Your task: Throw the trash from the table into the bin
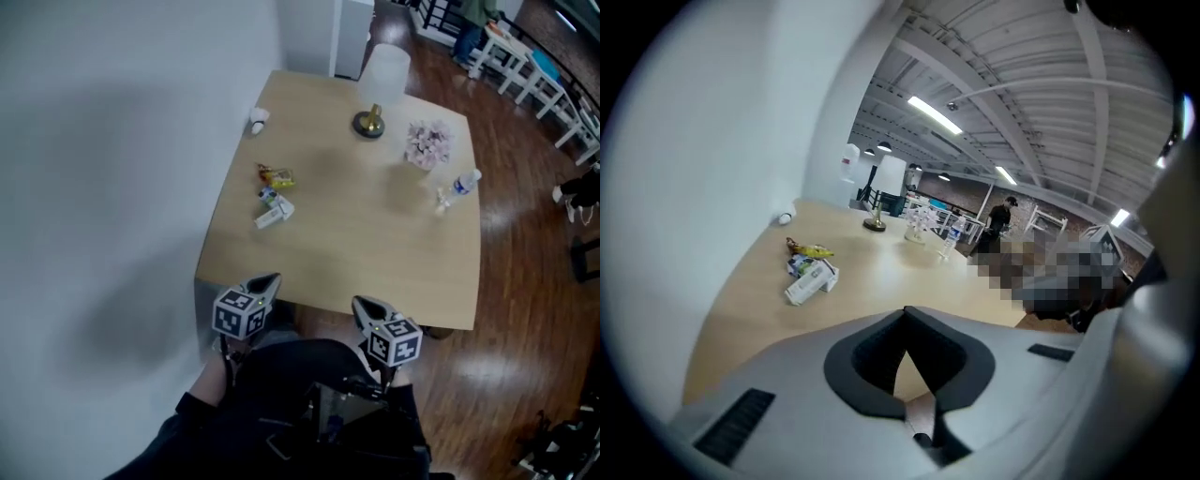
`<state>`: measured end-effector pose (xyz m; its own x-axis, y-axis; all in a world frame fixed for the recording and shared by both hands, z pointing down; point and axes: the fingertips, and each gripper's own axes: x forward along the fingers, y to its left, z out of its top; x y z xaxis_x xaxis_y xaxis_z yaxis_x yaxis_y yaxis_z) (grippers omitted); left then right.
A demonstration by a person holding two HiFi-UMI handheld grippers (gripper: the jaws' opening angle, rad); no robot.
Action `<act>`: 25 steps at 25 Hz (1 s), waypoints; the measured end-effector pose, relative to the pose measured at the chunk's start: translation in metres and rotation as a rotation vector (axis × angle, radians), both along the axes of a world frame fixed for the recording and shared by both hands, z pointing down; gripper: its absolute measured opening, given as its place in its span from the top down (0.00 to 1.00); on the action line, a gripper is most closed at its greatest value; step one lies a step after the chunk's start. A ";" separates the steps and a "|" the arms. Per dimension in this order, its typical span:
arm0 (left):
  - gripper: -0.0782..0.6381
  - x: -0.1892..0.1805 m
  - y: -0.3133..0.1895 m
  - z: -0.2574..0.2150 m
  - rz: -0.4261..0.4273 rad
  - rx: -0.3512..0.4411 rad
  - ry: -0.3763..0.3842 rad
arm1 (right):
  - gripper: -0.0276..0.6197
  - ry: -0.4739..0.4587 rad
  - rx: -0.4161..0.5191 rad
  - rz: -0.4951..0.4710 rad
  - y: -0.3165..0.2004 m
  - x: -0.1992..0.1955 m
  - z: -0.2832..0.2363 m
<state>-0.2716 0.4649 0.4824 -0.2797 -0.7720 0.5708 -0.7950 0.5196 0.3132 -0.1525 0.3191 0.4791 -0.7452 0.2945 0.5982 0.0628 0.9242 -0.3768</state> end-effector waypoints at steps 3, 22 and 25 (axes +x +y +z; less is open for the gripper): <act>0.88 -0.030 0.010 0.008 -0.035 0.006 0.011 | 0.95 0.000 0.041 -0.095 0.016 -0.050 0.000; 0.88 -0.148 0.037 0.039 -0.054 -0.031 0.050 | 0.46 -0.028 0.374 -0.474 0.086 -0.274 0.043; 0.88 -0.149 0.033 0.044 -0.083 -0.036 0.076 | 0.42 -0.037 0.456 -0.593 0.087 -0.285 0.057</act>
<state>-0.4209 0.4979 0.5261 -0.2965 -0.7264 0.6200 -0.7234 0.5946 0.3508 -0.4374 0.4065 0.5360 -0.5604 0.3822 0.7348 0.6044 0.7953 0.0473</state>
